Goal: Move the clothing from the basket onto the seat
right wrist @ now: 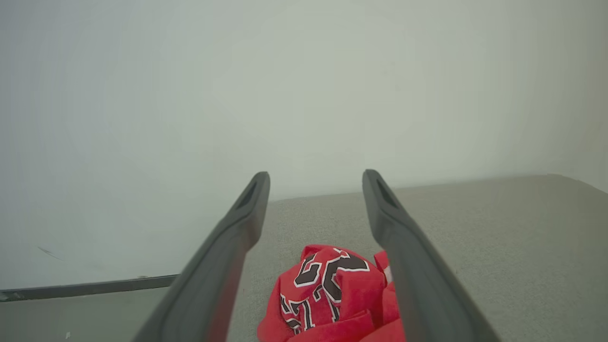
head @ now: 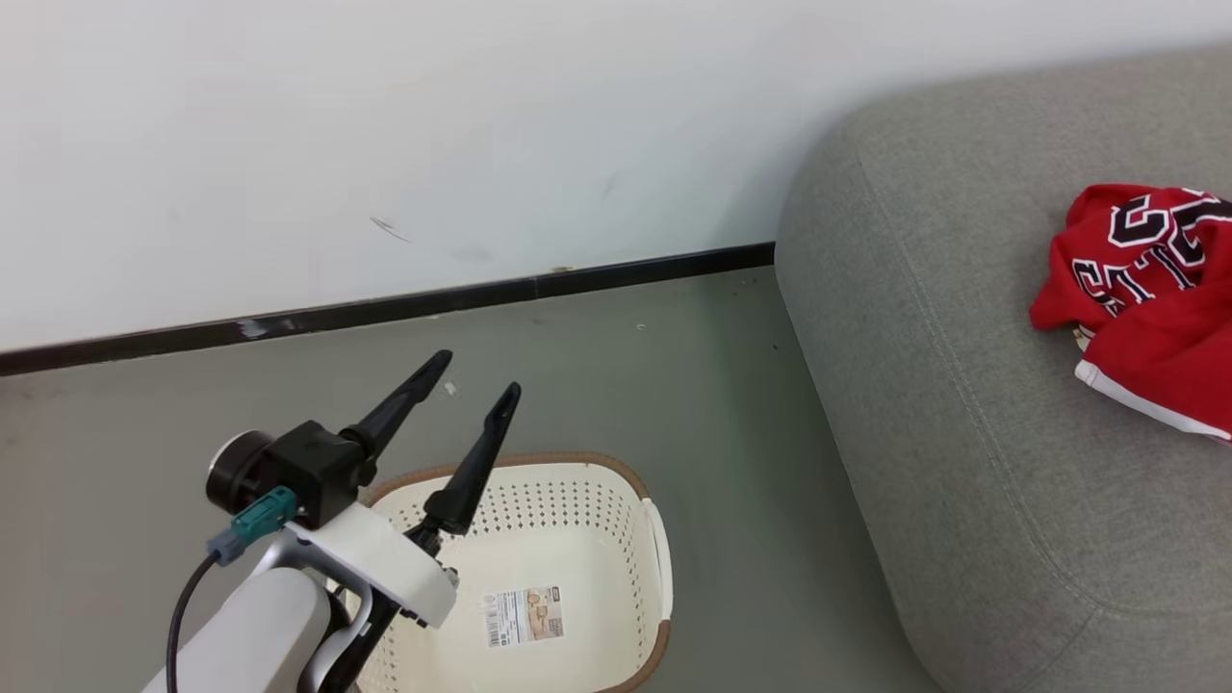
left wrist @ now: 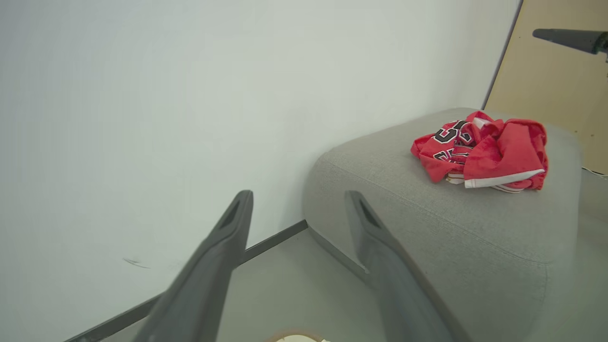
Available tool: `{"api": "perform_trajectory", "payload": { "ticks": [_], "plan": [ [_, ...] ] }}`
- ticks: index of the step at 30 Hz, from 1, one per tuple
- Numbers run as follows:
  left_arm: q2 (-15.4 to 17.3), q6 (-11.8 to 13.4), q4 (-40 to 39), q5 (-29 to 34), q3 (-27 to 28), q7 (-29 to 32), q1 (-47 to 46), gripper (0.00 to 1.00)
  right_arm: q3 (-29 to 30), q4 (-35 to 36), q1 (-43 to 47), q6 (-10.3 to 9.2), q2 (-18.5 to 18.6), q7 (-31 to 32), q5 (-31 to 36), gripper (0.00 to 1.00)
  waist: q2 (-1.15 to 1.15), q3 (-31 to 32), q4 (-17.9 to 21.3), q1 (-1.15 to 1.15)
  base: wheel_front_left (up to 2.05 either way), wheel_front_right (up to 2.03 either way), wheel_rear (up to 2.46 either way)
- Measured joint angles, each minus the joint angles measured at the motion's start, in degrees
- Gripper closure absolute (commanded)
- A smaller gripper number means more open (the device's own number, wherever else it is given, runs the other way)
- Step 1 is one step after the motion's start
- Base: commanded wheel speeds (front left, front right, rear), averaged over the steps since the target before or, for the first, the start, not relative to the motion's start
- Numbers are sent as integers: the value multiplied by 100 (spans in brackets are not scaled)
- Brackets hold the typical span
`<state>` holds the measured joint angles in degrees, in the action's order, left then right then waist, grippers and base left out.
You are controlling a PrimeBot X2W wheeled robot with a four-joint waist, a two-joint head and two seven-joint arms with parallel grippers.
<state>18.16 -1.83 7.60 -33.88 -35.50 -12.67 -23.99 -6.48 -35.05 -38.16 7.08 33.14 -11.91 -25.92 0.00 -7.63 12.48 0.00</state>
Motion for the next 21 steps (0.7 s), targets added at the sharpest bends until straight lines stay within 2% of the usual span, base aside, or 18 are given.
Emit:
{"api": "perform_trajectory", "payload": {
  "ticks": [16,21],
  "plan": [
    [80,281,16,-152,343,-55,328,0,-580,925,533,0,-204,-122,-379,0,0,324,-474,0,0,0,0],
    [120,421,57,-199,512,-62,488,0,-724,1094,721,0,-397,-127,-545,0,0,404,-634,0,0,0,0]
  ]
}}
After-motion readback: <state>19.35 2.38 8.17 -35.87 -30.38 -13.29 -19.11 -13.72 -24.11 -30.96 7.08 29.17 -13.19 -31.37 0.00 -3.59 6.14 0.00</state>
